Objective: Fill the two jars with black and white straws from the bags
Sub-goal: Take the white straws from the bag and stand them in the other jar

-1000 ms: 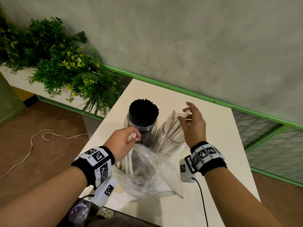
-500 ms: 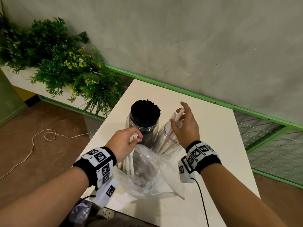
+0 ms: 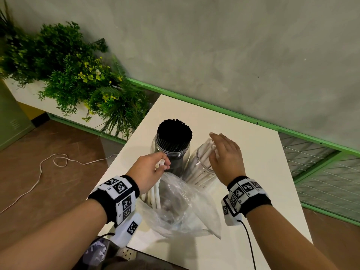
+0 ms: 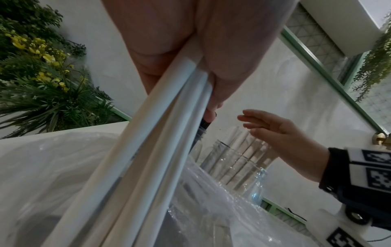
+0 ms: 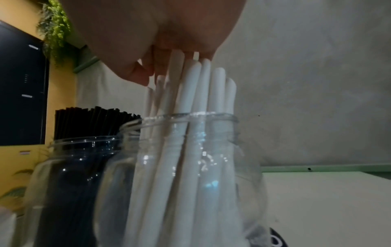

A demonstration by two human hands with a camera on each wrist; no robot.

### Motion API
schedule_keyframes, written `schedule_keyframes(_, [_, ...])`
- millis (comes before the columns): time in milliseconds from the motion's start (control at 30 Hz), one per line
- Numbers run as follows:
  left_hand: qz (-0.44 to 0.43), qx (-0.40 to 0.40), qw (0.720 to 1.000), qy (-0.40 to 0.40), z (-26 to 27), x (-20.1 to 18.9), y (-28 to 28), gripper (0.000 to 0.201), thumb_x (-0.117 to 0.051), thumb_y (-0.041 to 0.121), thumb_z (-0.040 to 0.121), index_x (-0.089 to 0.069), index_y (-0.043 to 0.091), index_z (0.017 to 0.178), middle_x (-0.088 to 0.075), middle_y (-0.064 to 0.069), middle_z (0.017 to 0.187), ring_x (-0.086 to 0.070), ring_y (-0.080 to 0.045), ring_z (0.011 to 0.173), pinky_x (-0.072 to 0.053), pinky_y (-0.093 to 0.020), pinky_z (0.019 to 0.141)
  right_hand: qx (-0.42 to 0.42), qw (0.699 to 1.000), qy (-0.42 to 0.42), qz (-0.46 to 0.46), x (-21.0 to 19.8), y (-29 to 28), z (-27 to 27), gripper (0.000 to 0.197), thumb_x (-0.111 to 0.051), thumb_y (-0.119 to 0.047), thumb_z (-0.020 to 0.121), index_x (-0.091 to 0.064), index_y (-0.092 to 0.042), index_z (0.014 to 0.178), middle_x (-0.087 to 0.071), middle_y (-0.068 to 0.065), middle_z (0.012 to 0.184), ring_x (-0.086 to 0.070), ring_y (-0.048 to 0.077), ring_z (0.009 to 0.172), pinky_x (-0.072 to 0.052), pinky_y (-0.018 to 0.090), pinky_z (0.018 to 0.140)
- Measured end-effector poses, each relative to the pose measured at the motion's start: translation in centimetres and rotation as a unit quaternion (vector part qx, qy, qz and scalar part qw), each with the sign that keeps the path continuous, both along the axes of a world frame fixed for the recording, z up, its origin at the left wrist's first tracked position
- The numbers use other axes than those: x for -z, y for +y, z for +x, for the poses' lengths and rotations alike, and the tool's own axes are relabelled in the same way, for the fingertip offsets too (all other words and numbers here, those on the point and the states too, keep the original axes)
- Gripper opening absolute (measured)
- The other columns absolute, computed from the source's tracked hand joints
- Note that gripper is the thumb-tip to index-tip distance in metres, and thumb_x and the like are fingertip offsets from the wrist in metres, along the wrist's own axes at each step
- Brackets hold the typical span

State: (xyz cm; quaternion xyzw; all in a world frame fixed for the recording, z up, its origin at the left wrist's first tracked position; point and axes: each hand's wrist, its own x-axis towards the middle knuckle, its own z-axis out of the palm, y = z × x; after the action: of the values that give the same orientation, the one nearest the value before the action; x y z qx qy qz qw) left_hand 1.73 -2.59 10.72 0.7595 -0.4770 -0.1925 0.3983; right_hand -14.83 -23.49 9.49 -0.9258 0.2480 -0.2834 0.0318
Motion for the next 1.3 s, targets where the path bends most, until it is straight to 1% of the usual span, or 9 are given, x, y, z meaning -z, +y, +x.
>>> schedule_keyframes(167, [-0.001,0.0,1.0,-0.002,0.1,0.0,0.0,0.017,-0.054,0.01,0.091,-0.058,0.027,0.089,-0.067,0.015,0.088,-0.057,0.013,0.079,-0.036,0.0,0.065,-0.036,0.995,0.093,0.004,0.5,-1.0,-1.6,0.051,-0.036,-0.042,0.093,-0.043,-0.027,0.14,-0.038,0.0,0.151,-0.033,0.026,0.139,-0.035,0.048,0.109])
schedule_keyframes(367, [-0.002,0.0,1.0,-0.002,0.0,0.0,-0.1,0.017,-0.053,0.01,0.091,-0.059,0.026,0.09,-0.067,0.015,0.088,-0.059,0.007,0.082,-0.037,-0.001,0.064,0.003,0.991,0.117,0.065,0.6,-2.7,-2.5,0.067,-0.033,-0.064,0.089,-0.025,-0.034,0.148,-0.023,-0.001,0.157,-0.025,0.028,0.142,-0.026,0.045,0.115])
schedule_keyframes(567, [-0.001,0.0,1.0,-0.005,-0.1,0.1,-0.1,0.015,-0.054,0.012,0.092,-0.059,0.026,0.091,-0.066,0.015,0.088,-0.059,0.009,0.082,-0.04,-0.005,0.067,-0.007,0.986,0.096,0.139,-0.6,-3.7,-0.8,0.093,-0.068,-0.057,0.075,-0.014,-0.04,0.149,-0.012,-0.004,0.159,-0.025,0.024,0.14,-0.033,0.044,0.111])
schedule_keyframes(667, [-0.002,0.006,1.0,-0.012,-0.1,-0.1,-0.2,0.016,-0.053,0.009,0.091,-0.059,0.023,0.091,-0.064,0.017,0.087,-0.055,0.018,0.078,-0.038,-0.003,0.065,0.003,0.98,0.129,0.151,-0.9,-3.5,0.3,0.086,-0.066,-0.067,0.071,-0.027,-0.043,0.144,-0.029,-0.007,0.152,-0.035,0.023,0.133,-0.04,0.041,0.104])
schedule_keyframes(800, [-0.002,0.007,1.0,-0.005,-0.1,0.1,-0.4,0.018,-0.051,0.008,0.09,-0.059,0.024,0.091,-0.066,0.013,0.092,-0.062,0.004,0.086,-0.045,-0.013,0.073,0.039,0.991,0.076,0.103,-0.6,-3.1,1.2,0.061,-0.069,-0.062,0.072,-0.057,-0.032,0.125,-0.051,-0.003,0.124,-0.046,0.021,0.112,-0.048,0.038,0.086])
schedule_keyframes(900, [-0.001,0.009,1.0,-0.006,-0.2,0.1,-0.5,0.018,-0.051,0.008,0.091,-0.059,0.024,0.091,-0.066,0.014,0.092,-0.062,0.004,0.089,-0.043,-0.008,0.073,0.018,0.999,-0.001,0.029,-1.2,-3.5,1.3,0.048,-0.074,-0.054,0.072,-0.069,-0.023,0.108,-0.056,0.003,0.105,-0.048,0.024,0.1,-0.05,0.038,0.076])
schedule_keyframes(1000, [-0.002,0.007,1.0,-0.001,-0.1,0.1,-0.5,0.018,-0.05,0.008,0.091,-0.058,0.024,0.092,-0.066,0.014,0.092,-0.061,0.006,0.089,-0.042,-0.004,0.072,-0.002,0.999,-0.027,-0.031,-1.7,-4.0,1.7,0.046,-0.073,-0.053,0.071,-0.07,-0.017,0.101,-0.056,0.006,0.099,-0.048,0.026,0.093,-0.049,0.036,0.075])
schedule_keyframes(1167, [-0.003,0.004,1.0,0.009,0.0,0.1,-0.5,0.019,-0.049,0.008,0.091,-0.058,0.025,0.092,-0.066,0.013,0.092,-0.062,0.006,0.091,-0.044,-0.007,0.073,0.027,0.993,0.116,-0.011,-1.5,-4.0,2.4,0.06,-0.068,-0.052,0.077,-0.053,-0.028,0.129,-0.05,0.003,0.126,-0.048,0.029,0.109,-0.05,0.044,0.082])
schedule_keyframes(1300, [-0.001,0.007,1.0,0.008,0.0,0.0,-0.4,0.019,-0.049,0.007,0.092,-0.058,0.024,0.092,-0.065,0.014,0.092,-0.06,0.013,0.088,-0.044,-0.006,0.072,0.009,0.988,0.151,0.022,-1.8,-3.6,3.2,0.052,-0.062,-0.053,0.084,-0.049,-0.037,0.132,-0.055,-0.005,0.125,-0.052,0.023,0.11,-0.05,0.035,0.079])
